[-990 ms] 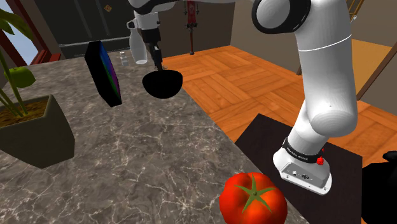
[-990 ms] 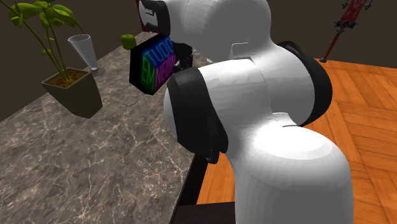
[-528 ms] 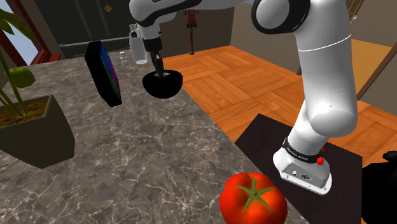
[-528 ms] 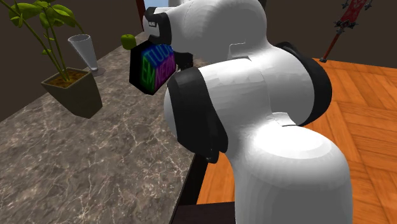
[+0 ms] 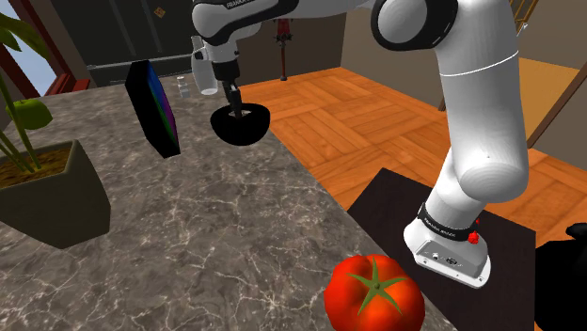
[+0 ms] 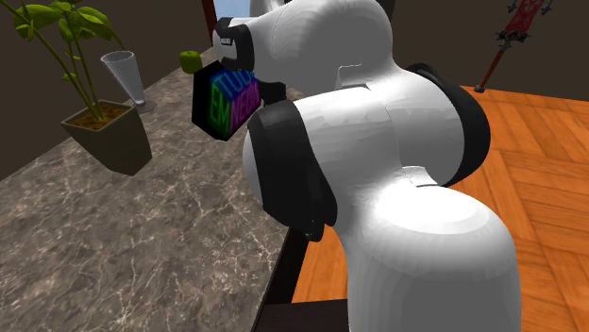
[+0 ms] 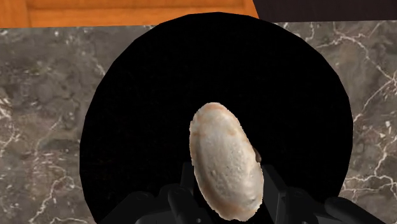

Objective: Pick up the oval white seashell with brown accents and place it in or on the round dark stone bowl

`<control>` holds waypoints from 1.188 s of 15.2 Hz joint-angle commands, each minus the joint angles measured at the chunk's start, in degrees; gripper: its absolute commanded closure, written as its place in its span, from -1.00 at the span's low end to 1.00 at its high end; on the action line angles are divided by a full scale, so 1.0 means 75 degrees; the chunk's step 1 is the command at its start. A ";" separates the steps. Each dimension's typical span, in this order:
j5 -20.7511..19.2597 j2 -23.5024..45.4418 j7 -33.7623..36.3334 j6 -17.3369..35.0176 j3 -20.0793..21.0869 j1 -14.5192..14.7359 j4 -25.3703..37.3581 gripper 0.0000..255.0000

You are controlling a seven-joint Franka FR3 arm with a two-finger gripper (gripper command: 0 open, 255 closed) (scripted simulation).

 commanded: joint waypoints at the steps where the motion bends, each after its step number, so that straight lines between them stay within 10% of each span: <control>1: 0.0000 0.0000 0.0000 0.0000 0.0000 0.0000 0.0000 1.00; 2: 0.0000 0.0000 0.0000 0.0000 0.0000 0.0000 0.0000 -1.00; 18: -0.0003 0.0168 0.0009 -0.1063 -0.0003 -0.0014 0.1232 -1.00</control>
